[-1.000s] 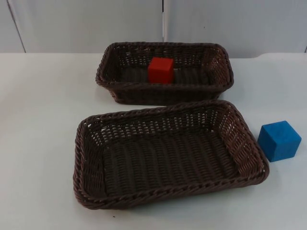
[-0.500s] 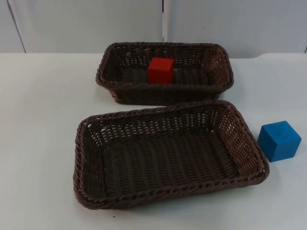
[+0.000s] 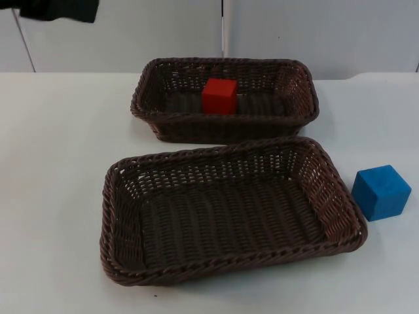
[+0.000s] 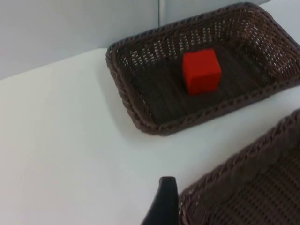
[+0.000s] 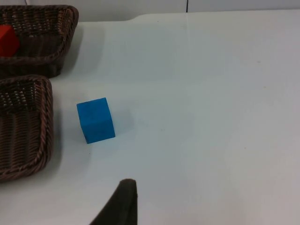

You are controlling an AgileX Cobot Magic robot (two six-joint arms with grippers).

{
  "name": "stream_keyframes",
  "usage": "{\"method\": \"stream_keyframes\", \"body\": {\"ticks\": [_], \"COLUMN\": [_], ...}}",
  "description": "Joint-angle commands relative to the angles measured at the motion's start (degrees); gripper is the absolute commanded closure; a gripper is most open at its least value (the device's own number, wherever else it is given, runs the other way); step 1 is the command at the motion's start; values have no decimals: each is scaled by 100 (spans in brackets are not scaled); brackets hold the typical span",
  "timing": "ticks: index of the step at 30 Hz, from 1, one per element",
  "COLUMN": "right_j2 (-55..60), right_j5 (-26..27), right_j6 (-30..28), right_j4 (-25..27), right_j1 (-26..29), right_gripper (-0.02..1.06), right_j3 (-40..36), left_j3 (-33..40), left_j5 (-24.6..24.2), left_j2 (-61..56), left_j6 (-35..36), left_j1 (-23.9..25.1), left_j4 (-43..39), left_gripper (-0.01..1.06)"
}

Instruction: Pick up one cube with the left hand and place it into the upper basket. Pick up one cube with the right hand and place it into the lower basket.

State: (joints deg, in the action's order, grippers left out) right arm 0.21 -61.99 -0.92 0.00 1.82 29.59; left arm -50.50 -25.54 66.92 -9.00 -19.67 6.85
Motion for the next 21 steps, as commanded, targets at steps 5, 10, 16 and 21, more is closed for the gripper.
{"method": "stream_keyframes", "body": {"ticks": [5, 10, 16, 21], "right_j2": [-21, -21, -21, -21], "right_j5": [14, 14, 14, 14], "right_j6": [-17, -17, -17, -17], "right_j4": [0, 0, 0, 0], "right_j1": [33, 33, 33, 33], "right_gripper": [0, 0, 0, 0], "right_j3": [-12, -12, -12, -12], "left_j3": [620, 754, 754, 754], "left_j5": [41, -524, -1037, -1166], "left_j2": [-786, -1361, -1834, -2129], "left_j6": [53, 78, 91, 91], "left_j1": [-29, -29, -29, -29], "left_j4": [-46, 0, 58, 151], "left_gripper": [31, 31, 31, 31]}}
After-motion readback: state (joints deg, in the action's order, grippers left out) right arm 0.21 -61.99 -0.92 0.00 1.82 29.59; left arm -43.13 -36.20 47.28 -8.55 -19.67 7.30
